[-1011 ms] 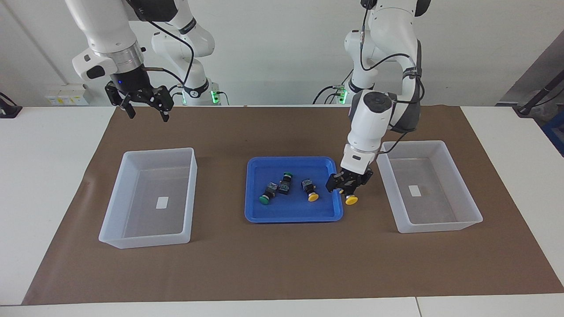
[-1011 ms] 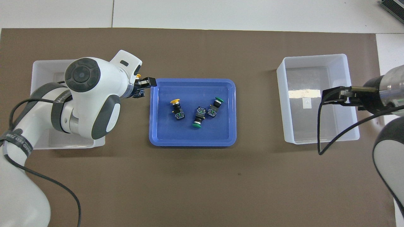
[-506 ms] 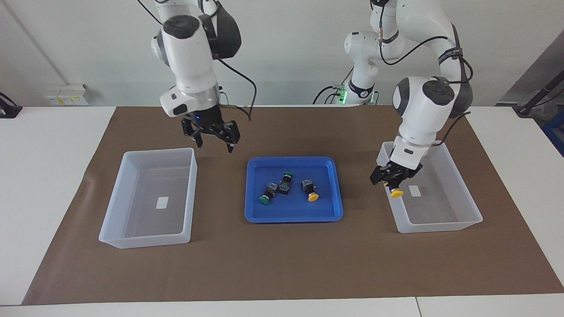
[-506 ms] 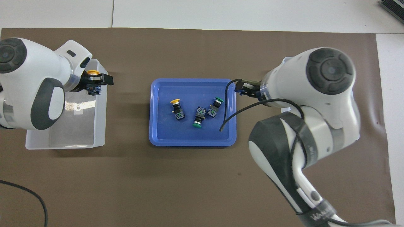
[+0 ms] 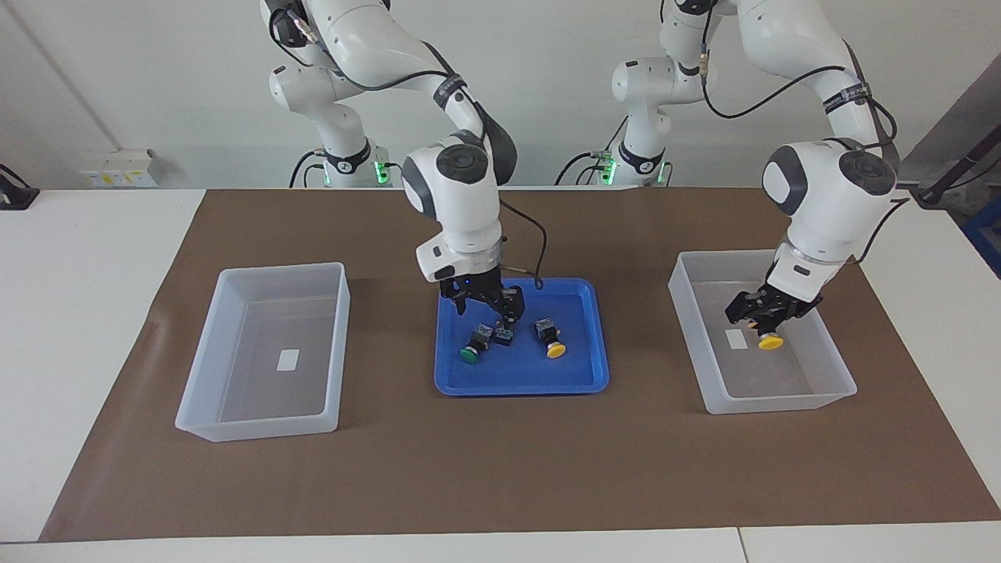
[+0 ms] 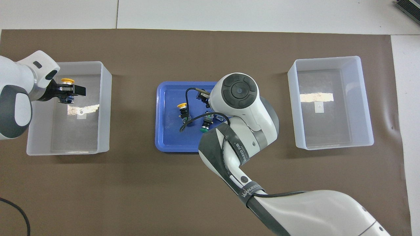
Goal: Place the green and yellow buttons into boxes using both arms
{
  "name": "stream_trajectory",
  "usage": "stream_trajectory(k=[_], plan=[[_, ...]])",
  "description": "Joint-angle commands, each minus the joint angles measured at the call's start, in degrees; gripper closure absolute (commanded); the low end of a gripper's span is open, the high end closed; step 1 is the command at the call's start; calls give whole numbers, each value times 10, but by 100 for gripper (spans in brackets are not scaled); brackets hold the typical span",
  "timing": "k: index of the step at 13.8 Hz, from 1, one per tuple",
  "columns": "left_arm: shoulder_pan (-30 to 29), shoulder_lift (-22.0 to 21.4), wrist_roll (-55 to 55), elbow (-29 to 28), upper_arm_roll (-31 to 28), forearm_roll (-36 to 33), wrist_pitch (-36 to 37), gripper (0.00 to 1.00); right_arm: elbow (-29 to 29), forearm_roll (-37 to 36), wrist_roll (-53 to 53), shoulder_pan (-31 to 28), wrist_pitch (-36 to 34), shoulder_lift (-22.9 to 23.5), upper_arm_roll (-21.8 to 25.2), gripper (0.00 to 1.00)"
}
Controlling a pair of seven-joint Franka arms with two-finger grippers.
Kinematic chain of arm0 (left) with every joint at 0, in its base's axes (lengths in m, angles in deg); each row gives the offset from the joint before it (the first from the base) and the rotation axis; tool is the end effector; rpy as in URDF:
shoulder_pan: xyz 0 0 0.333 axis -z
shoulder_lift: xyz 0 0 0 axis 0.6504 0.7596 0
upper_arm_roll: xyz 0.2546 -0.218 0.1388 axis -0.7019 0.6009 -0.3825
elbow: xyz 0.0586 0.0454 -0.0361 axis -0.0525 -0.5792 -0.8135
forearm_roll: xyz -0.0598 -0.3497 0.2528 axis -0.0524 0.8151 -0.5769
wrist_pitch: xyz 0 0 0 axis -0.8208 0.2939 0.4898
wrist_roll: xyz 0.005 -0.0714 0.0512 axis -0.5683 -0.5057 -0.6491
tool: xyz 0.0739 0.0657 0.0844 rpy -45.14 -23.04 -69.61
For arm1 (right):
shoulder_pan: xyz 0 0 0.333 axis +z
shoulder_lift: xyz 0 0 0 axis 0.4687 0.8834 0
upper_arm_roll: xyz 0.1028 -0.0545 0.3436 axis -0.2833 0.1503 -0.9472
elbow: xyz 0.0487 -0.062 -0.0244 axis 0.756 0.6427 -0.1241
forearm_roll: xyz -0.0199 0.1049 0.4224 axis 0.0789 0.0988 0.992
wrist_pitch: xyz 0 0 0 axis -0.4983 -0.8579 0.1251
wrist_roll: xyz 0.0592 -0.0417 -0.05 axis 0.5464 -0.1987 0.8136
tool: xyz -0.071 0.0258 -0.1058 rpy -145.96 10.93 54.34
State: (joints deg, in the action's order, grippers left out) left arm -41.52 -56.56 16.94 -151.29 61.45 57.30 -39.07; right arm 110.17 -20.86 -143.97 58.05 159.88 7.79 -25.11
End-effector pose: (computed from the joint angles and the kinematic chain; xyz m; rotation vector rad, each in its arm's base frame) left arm 0.6652 0.0145 0.4104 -3.1147 0.0380 -0.2176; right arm 0.6424 0.4018 0.3771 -2.9503 0.7257 -0.1537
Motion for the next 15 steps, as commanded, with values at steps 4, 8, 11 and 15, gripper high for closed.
stream_trajectory(k=[4,8,11,15], plan=[[-18,-25,-21,-81,4,4,-83,12,-20,-14,-44,19,18,46,1,0],[-19,-23,-28,-72,4,4,-78,0,32,-13,-51,29,17,41,1,0],[-9,-8,-23,-22,4,4,-47,0,51,-13,-52,30,19,33,-1,0],[16,-8,30,12,10,4,-11,0,44,-9,-55,30,18,35,-1,100]])
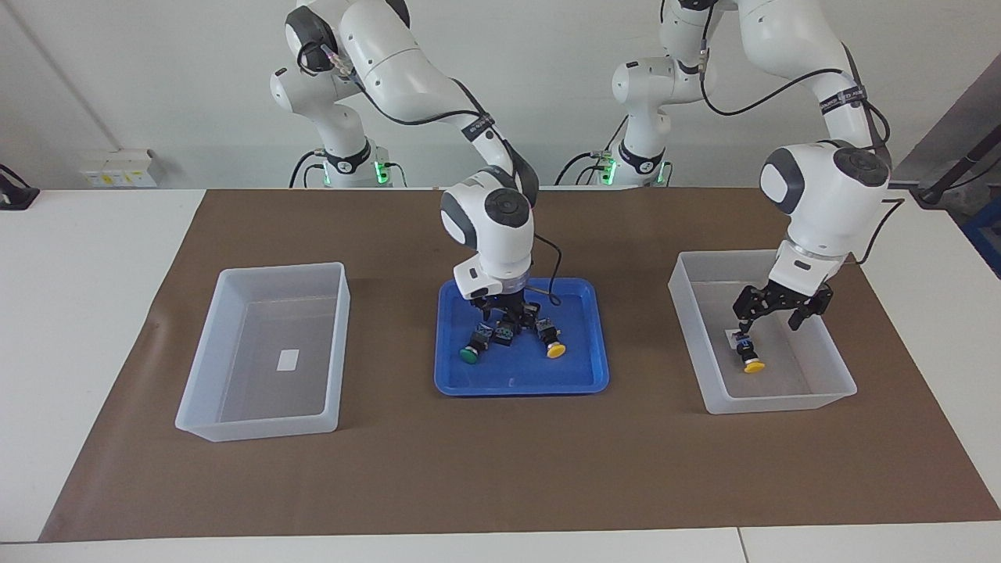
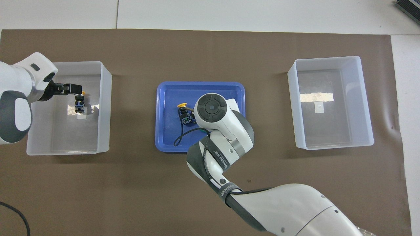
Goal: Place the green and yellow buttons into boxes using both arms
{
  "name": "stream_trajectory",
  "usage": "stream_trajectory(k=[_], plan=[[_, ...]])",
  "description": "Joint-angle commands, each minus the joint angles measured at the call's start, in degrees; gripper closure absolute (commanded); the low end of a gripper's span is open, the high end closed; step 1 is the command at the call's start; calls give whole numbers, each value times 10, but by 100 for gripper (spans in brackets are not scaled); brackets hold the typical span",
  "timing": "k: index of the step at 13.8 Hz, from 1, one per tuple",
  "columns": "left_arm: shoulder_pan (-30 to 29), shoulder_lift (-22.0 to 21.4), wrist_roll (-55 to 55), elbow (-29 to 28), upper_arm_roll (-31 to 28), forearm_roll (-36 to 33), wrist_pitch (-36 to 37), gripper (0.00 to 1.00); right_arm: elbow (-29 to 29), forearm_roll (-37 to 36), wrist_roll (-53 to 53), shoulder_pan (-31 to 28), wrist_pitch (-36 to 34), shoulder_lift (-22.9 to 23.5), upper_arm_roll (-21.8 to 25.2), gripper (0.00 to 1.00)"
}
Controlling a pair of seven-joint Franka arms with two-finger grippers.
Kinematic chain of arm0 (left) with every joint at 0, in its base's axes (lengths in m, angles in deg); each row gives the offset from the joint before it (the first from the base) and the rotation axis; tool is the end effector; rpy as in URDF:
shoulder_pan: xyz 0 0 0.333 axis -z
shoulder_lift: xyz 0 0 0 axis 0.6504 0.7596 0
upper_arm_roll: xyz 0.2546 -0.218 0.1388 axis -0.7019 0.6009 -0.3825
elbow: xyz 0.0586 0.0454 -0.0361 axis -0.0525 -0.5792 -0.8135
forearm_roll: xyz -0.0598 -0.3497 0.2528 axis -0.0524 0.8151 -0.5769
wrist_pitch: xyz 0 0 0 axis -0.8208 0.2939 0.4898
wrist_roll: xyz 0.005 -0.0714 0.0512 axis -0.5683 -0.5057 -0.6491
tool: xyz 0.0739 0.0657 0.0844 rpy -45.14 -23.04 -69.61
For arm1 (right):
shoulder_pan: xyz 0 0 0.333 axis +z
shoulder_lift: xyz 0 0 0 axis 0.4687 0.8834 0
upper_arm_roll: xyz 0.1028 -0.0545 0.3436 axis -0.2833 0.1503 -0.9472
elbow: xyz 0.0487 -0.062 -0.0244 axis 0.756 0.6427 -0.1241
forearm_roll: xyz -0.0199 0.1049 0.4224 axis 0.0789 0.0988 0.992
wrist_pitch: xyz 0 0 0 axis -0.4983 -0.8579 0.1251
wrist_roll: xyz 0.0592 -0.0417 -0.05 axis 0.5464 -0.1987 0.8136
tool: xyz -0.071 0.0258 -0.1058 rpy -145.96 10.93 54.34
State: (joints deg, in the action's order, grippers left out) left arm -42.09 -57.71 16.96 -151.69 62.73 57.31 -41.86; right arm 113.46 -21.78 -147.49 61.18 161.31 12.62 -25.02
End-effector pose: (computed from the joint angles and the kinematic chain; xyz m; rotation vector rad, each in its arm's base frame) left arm 0.6673 0.0068 0.4255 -3.1099 0.0559 -0.3144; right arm 0.6096 0.4277 0.2872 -3.0415 0.7439 -0.0419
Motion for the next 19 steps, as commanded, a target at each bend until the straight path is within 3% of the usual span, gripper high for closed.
stream_trajectory(k=[1,3,7,11,15,19], plan=[[31,4,46,16,-2,4,17,0,5,8,-33,-3,3,-13,-2,100],[62,2,96,11,-2,4,15,0,0,19,-33,-7,2,-20,-2,100],[133,-4,204,-11,-2,5,-4,0,1,54,-28,-29,-65,-112,-2,100],[196,3,312,-42,-2,6,-99,0,2,49,121,-103,-164,-185,1,100],[249,38,369,-42,-2,6,-148,0,2,-9,294,-191,-184,-192,3,100],[291,101,418,-42,-2,6,-227,2,33,-13,465,-279,-125,-187,2,100]])
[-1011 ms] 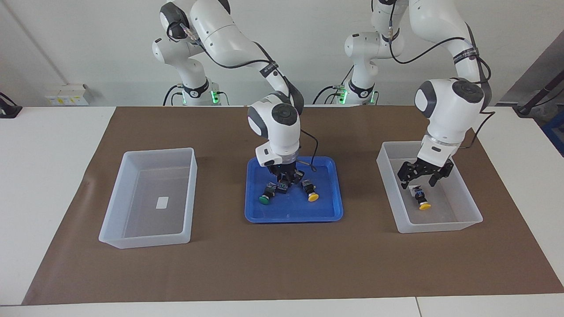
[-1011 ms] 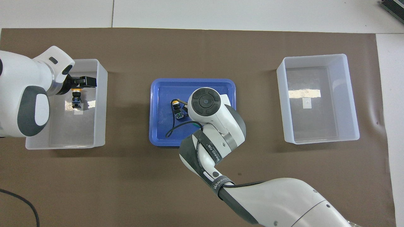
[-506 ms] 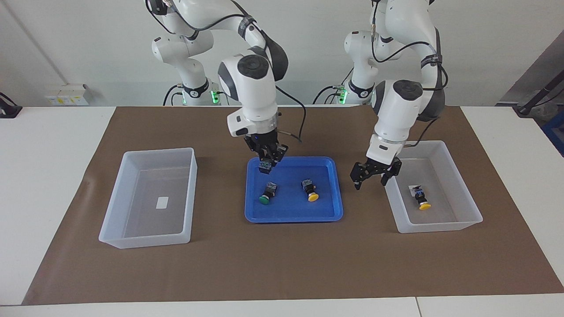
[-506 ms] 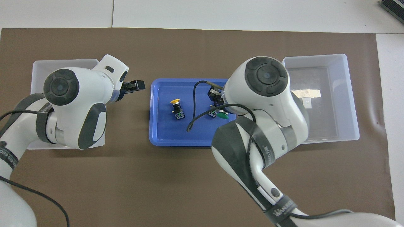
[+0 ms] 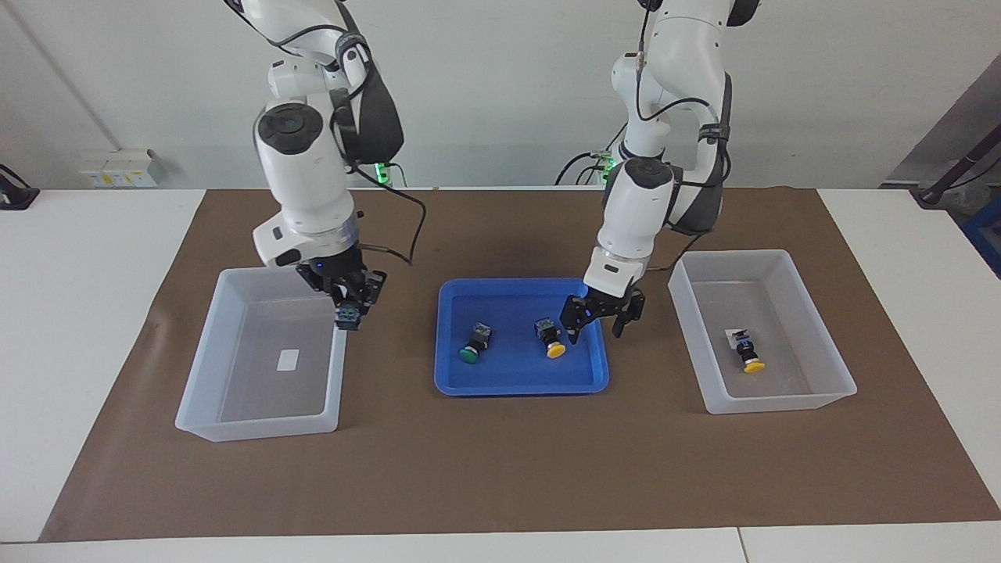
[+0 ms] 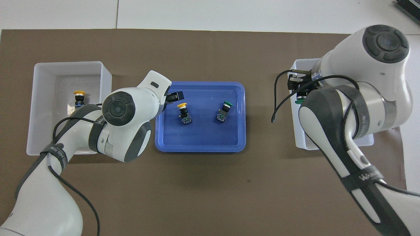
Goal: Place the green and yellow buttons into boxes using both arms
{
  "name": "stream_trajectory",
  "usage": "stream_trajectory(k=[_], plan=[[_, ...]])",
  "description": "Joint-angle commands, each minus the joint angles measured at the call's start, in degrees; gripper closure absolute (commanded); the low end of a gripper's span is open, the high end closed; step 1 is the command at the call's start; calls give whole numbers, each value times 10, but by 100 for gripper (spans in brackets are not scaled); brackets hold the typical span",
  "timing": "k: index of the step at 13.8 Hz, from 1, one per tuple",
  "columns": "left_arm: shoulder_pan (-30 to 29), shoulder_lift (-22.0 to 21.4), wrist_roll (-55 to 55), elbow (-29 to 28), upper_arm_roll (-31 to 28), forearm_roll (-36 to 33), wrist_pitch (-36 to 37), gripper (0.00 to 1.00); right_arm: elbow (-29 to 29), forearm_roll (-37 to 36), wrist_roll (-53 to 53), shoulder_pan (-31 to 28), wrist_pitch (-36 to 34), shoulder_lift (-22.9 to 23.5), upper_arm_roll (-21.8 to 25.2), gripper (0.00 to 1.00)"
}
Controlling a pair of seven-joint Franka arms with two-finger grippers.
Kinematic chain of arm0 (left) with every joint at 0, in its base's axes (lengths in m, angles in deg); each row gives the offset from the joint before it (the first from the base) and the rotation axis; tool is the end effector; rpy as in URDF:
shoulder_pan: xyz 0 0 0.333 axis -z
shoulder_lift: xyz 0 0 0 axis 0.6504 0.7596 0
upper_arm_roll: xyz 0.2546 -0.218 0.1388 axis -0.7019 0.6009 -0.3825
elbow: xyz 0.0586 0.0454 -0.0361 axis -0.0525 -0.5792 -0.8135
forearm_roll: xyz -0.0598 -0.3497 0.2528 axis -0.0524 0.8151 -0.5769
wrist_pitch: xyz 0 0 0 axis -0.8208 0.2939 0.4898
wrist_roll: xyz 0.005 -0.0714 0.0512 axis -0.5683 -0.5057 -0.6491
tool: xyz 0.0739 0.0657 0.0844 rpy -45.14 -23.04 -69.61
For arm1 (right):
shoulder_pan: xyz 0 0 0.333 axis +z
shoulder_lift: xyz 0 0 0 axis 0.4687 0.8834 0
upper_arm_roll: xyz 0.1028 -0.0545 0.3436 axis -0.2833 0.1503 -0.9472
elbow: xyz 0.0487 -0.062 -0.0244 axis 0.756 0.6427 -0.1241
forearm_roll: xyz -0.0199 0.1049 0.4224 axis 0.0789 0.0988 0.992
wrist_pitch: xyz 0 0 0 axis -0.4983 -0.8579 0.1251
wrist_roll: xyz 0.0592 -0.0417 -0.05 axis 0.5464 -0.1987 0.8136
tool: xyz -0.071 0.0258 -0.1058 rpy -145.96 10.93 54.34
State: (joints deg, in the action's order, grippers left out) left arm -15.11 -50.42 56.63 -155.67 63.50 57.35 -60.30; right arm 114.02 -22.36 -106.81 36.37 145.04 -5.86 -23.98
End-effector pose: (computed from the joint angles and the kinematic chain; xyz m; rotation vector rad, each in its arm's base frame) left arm 0.6111 -0.3140 0.3417 2.9286 0.2520 0.4104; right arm 0.6794 0.1093 0.4885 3.0925 -0.3468 0.0996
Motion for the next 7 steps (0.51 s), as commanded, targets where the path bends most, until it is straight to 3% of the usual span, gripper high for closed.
stream_trajectory(k=[1,4,6,7], plan=[[27,32,30,-2,-10,5,-47,2,53,-8,91,-52,75,-1,-8,100],[42,36,39,-2,-9,5,-48,3,129,0,135,-89,168,1,-9,100],[56,36,41,-16,-10,5,-48,10,164,0,160,-106,199,2,-9,100],[58,34,40,-21,-9,5,-48,21,182,1,173,-117,225,2,-10,100]])
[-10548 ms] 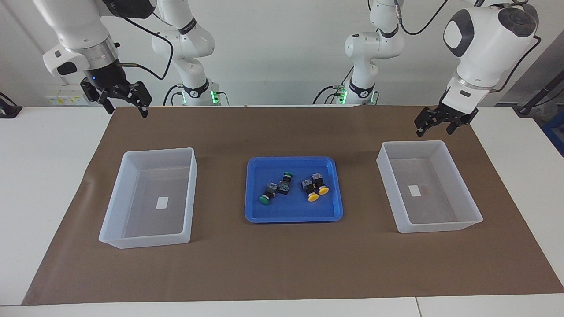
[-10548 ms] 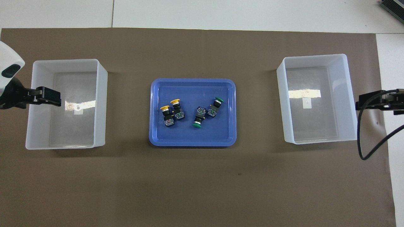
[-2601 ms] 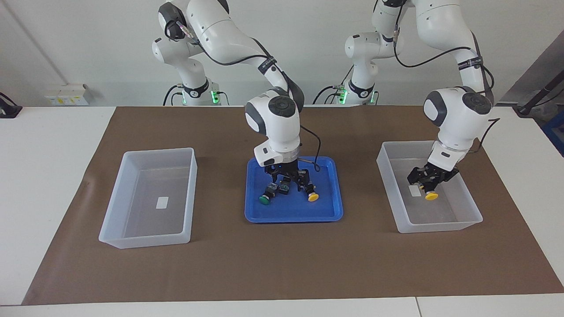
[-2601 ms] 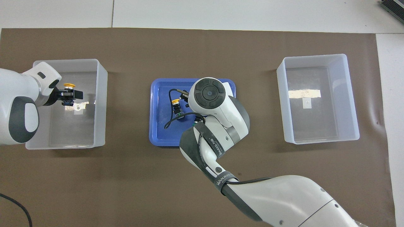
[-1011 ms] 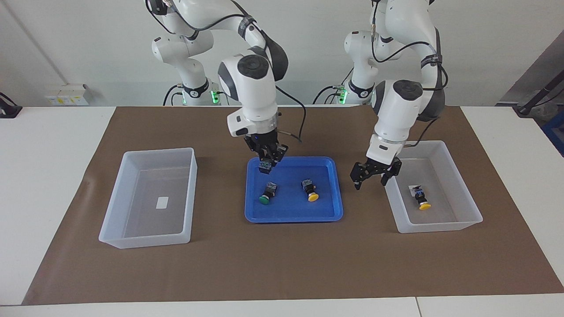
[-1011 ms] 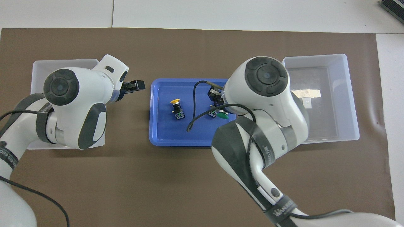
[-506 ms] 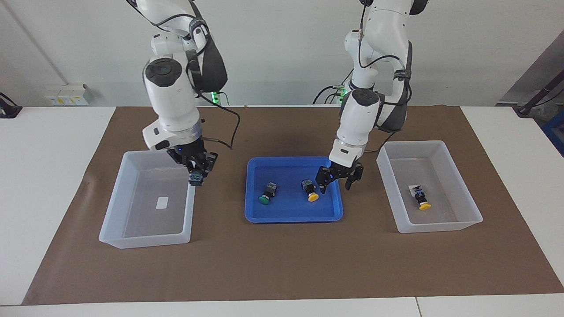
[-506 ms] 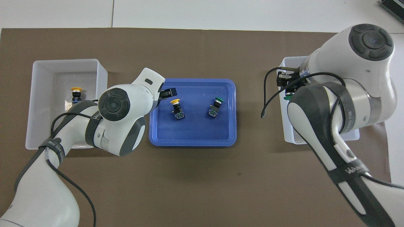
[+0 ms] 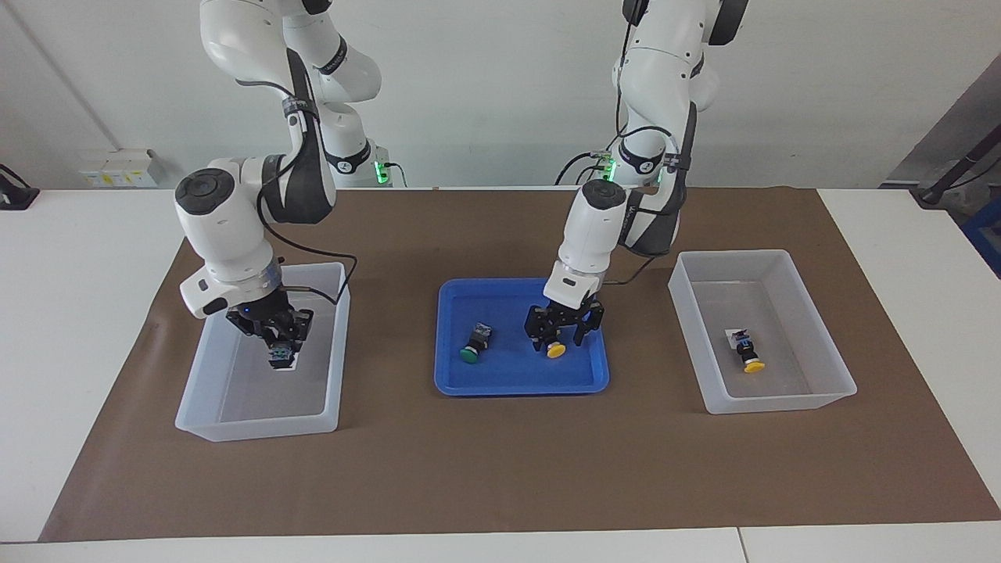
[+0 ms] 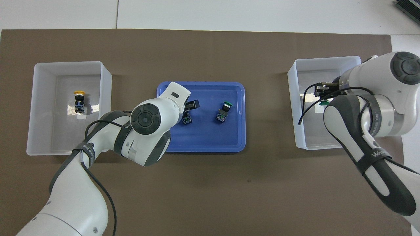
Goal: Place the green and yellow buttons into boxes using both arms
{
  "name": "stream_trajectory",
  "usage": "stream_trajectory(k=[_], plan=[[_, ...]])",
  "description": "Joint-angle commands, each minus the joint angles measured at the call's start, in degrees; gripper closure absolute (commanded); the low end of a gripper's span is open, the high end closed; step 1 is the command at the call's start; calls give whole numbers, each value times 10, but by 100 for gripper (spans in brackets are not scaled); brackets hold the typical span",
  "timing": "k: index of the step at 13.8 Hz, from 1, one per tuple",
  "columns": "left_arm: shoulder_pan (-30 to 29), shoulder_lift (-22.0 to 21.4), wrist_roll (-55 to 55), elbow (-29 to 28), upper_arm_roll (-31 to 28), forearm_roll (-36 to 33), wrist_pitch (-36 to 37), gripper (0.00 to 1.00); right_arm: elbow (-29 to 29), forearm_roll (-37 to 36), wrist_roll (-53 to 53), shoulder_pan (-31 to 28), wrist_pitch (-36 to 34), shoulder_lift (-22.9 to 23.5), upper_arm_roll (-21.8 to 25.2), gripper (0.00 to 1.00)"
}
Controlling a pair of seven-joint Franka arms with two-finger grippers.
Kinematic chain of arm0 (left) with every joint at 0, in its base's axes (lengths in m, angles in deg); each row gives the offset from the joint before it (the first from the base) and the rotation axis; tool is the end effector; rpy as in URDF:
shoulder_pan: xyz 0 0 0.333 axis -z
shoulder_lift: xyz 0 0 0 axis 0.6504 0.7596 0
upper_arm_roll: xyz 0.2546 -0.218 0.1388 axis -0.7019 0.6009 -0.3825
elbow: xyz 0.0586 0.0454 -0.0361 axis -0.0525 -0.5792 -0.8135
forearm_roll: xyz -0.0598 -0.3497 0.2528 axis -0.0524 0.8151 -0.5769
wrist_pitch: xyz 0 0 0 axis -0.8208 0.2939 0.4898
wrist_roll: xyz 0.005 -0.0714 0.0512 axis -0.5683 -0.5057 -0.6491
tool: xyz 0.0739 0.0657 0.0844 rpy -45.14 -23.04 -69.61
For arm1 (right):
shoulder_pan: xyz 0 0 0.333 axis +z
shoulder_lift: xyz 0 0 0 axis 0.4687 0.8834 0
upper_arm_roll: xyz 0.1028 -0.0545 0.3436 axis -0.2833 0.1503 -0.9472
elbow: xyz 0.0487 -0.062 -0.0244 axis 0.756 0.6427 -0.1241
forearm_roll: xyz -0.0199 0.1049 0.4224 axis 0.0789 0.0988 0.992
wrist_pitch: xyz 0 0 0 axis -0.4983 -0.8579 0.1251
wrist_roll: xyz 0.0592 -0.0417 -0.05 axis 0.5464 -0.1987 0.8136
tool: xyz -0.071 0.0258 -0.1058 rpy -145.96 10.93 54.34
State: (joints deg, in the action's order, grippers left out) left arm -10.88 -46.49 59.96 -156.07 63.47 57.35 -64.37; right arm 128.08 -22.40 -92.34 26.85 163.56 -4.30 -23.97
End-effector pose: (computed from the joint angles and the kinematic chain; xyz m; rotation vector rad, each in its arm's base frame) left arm 0.5894 -0.3599 0.2999 2.9167 0.2290 0.3829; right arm 0.6727 -0.0019 0.3745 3.1018 -0.1912 0.1659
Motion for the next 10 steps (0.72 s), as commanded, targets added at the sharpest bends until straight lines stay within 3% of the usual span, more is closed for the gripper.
stream_trajectory(k=[1,3,7,8,9,10], plan=[[16,-5,6,-18,-10,5,-8,30,52,2,31,-24,55,-13,-10,95],[15,-6,6,-19,-10,5,-6,47,58,2,31,-27,67,-2,-10,83],[12,-8,5,-25,-11,5,-1,83,68,2,48,-36,84,2,-9,76],[10,-8,6,-23,-11,5,3,96,72,2,57,-42,96,4,-9,67],[8,-7,6,-19,-11,5,7,100,74,2,59,-44,100,4,-10,38],[6,-7,6,-12,-12,5,12,100,73,2,58,-43,99,4,-10,2]])
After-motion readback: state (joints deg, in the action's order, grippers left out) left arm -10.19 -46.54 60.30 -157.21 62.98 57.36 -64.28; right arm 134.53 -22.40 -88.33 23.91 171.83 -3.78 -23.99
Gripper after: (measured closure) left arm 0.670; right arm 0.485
